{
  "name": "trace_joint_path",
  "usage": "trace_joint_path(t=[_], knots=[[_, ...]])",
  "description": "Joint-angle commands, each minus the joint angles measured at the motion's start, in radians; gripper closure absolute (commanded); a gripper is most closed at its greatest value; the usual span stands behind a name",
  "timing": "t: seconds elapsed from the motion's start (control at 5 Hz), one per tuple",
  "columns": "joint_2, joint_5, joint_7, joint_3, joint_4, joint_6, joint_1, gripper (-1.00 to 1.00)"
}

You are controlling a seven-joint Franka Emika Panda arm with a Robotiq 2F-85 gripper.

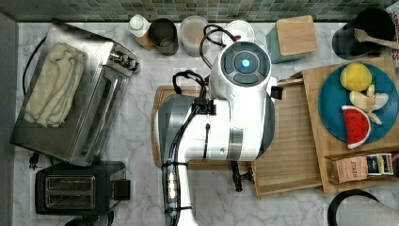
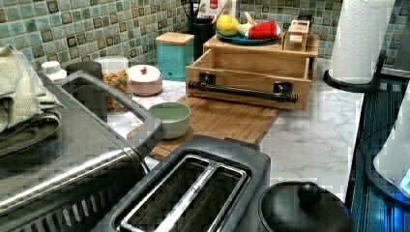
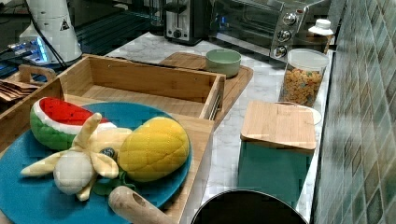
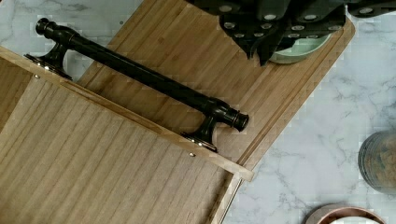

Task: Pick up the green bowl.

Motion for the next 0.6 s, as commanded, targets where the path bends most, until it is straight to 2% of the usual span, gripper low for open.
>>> trace_joint_path(t=[0.2,0.4,0.6], knots=[[0.000,0.000,0.001,0.000,-0.010,0.000,0.000,1.00],[0.000,0.000,0.001,0.000,-0.010,0.000,0.000,1.00],[-0.023,0.059,-0.007,0.018,-0.074,0.028,0.014,1.00]])
